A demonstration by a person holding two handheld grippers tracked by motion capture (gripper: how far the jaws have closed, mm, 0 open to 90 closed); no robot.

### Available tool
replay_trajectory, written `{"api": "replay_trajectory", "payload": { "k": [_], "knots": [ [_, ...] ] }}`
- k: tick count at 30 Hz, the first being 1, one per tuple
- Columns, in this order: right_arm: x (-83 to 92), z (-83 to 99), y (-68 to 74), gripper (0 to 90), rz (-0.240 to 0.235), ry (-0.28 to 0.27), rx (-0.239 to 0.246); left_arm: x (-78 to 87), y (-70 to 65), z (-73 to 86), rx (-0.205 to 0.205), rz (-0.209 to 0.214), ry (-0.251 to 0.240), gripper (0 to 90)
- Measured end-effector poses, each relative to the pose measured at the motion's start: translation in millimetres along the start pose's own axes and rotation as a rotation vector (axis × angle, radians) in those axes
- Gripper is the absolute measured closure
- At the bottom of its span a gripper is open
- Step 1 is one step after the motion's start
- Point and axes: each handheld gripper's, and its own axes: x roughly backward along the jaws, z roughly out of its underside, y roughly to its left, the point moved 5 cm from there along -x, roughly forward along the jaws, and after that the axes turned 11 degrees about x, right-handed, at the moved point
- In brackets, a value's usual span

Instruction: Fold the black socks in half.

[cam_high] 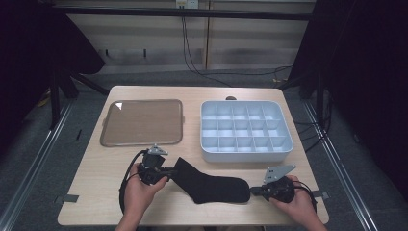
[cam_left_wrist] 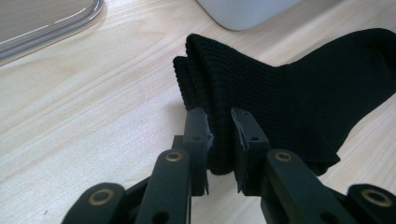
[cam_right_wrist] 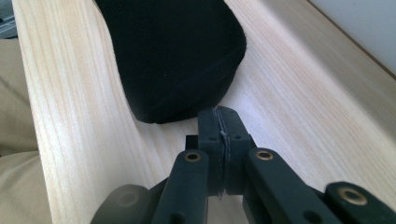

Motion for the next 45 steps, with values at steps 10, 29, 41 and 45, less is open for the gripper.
{"api": "replay_trajectory", "payload": {
  "k": [10,29,41,45],
  "knots": [
    [-6.5,-6.5,2.8,89.2,-0.008,-0.016,-0.008,9.8,-7.8,-7.1,-0.023,-0.011,-0.012,77.4],
    [-14.1,-15.5,7.2,89.3,-0.004,-0.023,0.005,12.1,-47.9,-15.3,-0.115,0.040,0.004,77.5],
    [-17.9,-19.6,8.7,89.4,-0.005,-0.026,0.005,6.1,-63.7,-19.3,-0.141,0.051,0.015,77.5],
    [-19.5,-21.3,8.7,89.4,-0.005,-0.031,0.010,-5.1,-78.3,-20.1,-0.162,0.073,0.032,77.5]
  ]
}}
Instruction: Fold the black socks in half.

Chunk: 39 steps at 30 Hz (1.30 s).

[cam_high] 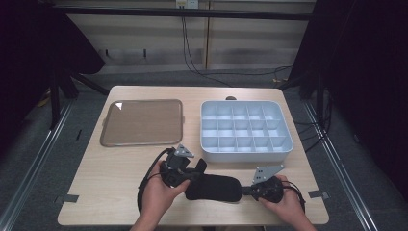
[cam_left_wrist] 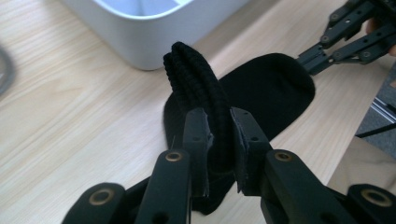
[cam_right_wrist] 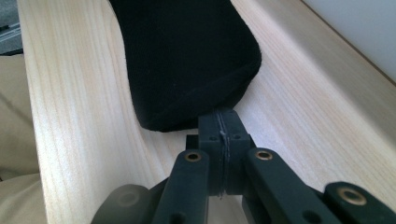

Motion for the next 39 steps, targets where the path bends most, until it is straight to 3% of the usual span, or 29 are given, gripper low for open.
{"api": "replay_trajectory", "payload": {
  "k": [10,27,39],
  "knots": [
    [-0.8,-0.7,0.0,89.4,-0.003,-0.004,0.000,-18.9,-17.9,-2.0,-0.028,0.031,0.042,77.7],
    [-8.9,-7.7,3.5,89.4,-0.026,-0.030,-0.043,-35.0,-27.6,1.0,-0.041,0.044,0.067,77.7],
    [-17.3,-16.2,5.9,89.3,-0.022,-0.042,-0.019,-48.7,-33.6,3.3,-0.059,0.048,0.083,77.4]
  ]
}}
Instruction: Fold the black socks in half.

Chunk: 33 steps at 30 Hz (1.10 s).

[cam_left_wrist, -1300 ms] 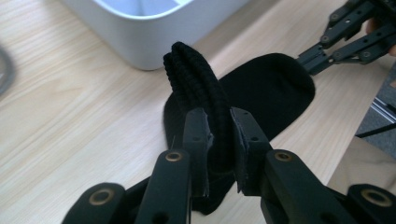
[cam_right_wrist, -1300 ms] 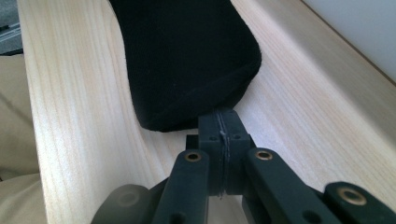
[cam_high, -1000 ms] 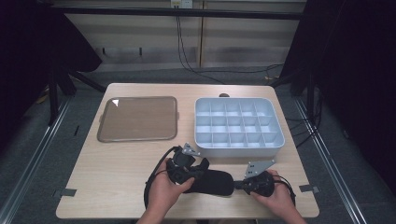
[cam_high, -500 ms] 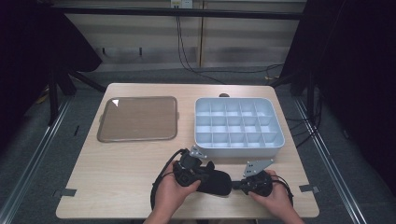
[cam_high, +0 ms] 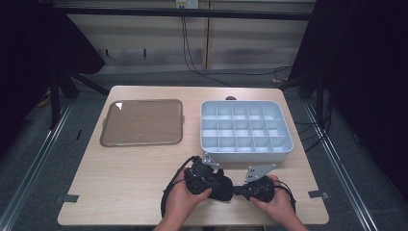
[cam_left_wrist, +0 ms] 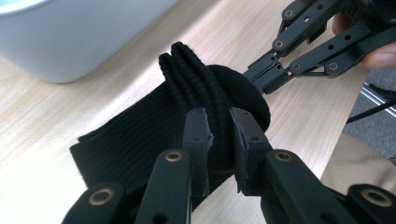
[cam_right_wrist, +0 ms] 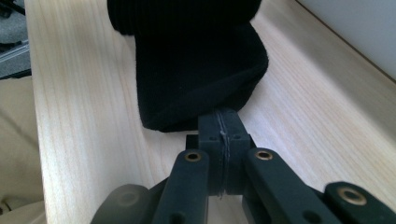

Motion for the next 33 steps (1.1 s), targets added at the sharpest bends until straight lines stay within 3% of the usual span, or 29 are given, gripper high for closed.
{"api": "replay_trajectory", "payload": {
  "k": [5,11,16,17,25,28,31,33],
  "knots": [
    [-0.9,-0.9,0.1,89.2,0.002,0.002,0.003,-5.0,-0.7,2.9,-0.002,0.003,0.009,75.8],
    [-1.0,-0.6,-0.3,89.0,-0.001,-0.002,0.003,-7.9,-1.1,6.7,0.010,0.037,0.009,70.2],
    [-0.9,-0.4,-0.7,88.9,-0.005,-0.005,-0.005,1.0,3.4,5.0,0.038,0.050,-0.046,58.2],
    [-0.9,-0.3,-0.7,88.8,-0.005,-0.005,-0.004,3.3,6.2,4.6,0.029,0.045,-0.047,55.9],
    [-1.0,-0.5,-0.6,88.8,-0.003,-0.006,-0.003,14.1,28.4,6.0,0.079,-0.004,-0.089,43.0],
    [-1.0,-0.5,-0.5,88.8,-0.003,-0.005,-0.003,16.9,43.2,12.3,0.104,-0.055,-0.074,42.0],
    [-1.1,-0.6,-0.5,88.9,-0.003,-0.005,-0.001,18.3,51.1,15.5,0.123,-0.071,-0.067,42.0],
    [-1.3,-0.8,-0.3,88.9,-0.004,-0.007,0.002,19.2,60.1,21.3,0.157,-0.072,-0.048,42.0]
  ]
}}
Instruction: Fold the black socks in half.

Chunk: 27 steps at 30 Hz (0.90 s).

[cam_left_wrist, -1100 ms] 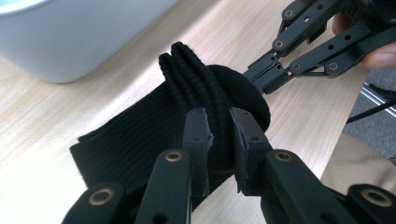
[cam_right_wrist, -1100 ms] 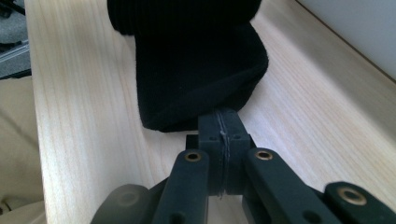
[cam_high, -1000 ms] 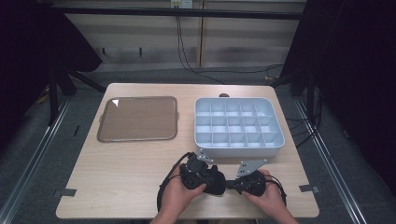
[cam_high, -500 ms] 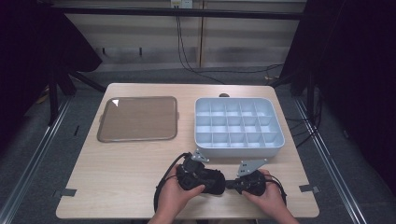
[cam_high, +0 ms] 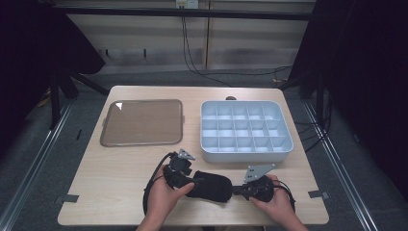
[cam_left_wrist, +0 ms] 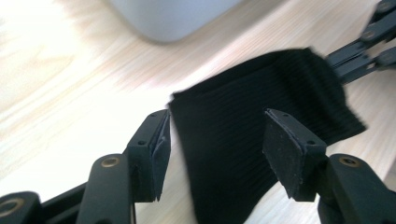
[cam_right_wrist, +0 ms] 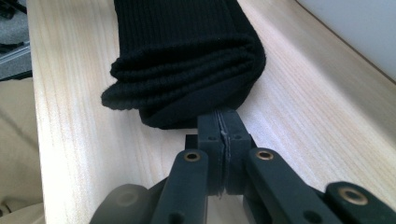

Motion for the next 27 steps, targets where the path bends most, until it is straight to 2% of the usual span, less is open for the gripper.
{"api": "replay_trajectory", "payload": {
  "k": [7,9,16,23,27],
  "knots": [
    [0.2,0.1,-0.1,88.8,0.002,0.002,0.001,-1.1,10.2,13.1,0.024,-0.001,0.035,42.1],
    [0.0,-0.1,0.0,88.8,0.000,-0.001,-0.002,-2.8,9.9,15.3,0.017,-0.016,0.041,42.1],
    [0.3,-0.2,0.6,88.9,0.009,0.006,0.000,-5.5,8.8,16.8,0.030,0.003,0.049,42.8],
    [0.3,-0.3,0.4,88.9,0.010,0.004,0.007,-12.2,6.5,20.4,0.012,-0.006,0.074,43.3],
    [0.5,-0.4,0.7,88.4,0.009,0.009,0.012,-14.9,7.1,22.2,0.016,-0.016,0.076,43.9]
  ]
}}
